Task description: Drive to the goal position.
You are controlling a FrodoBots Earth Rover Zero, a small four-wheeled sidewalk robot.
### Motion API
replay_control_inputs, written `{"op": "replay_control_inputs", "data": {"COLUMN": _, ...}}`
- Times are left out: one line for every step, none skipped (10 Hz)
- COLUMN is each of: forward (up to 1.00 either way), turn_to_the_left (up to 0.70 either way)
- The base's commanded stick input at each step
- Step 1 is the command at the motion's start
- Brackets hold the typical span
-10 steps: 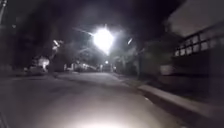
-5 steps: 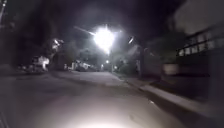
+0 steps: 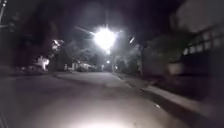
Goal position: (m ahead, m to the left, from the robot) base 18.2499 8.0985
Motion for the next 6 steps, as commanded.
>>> {"op": "replay_control_inputs", "data": {"forward": 0.5, "turn_to_the_left": -0.44}}
{"op": "replay_control_inputs", "data": {"forward": 0.5, "turn_to_the_left": -0.18}}
{"op": "replay_control_inputs", "data": {"forward": 0.5, "turn_to_the_left": -0.07}}
{"op": "replay_control_inputs", "data": {"forward": 0.5, "turn_to_the_left": -0.39}}
{"op": "replay_control_inputs", "data": {"forward": 0.5, "turn_to_the_left": -0.44}}
{"op": "replay_control_inputs", "data": {"forward": 0.5, "turn_to_the_left": -0.17}}
